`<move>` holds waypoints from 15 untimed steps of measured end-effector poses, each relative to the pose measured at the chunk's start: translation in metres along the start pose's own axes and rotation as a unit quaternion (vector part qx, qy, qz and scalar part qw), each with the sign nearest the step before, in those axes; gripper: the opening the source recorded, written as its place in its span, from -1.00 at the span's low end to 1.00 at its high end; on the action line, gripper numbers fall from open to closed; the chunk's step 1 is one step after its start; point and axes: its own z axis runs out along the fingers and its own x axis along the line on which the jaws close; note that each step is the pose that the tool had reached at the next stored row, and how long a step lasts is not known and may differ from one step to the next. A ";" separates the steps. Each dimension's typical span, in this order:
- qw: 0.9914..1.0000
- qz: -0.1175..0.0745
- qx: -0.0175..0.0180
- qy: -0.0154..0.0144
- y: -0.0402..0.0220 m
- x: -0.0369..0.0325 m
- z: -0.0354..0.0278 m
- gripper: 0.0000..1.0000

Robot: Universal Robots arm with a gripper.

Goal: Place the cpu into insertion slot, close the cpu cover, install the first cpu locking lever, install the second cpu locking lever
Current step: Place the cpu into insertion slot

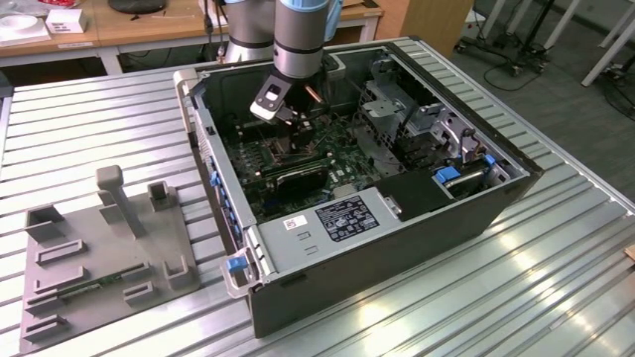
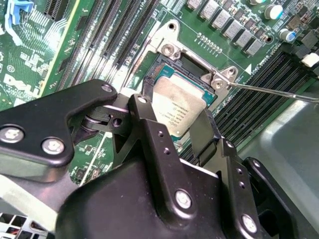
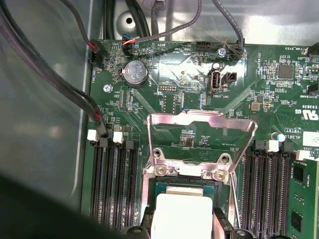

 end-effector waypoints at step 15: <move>1.000 0.000 0.000 0.000 -0.0003 -0.0024 0.0015 0.07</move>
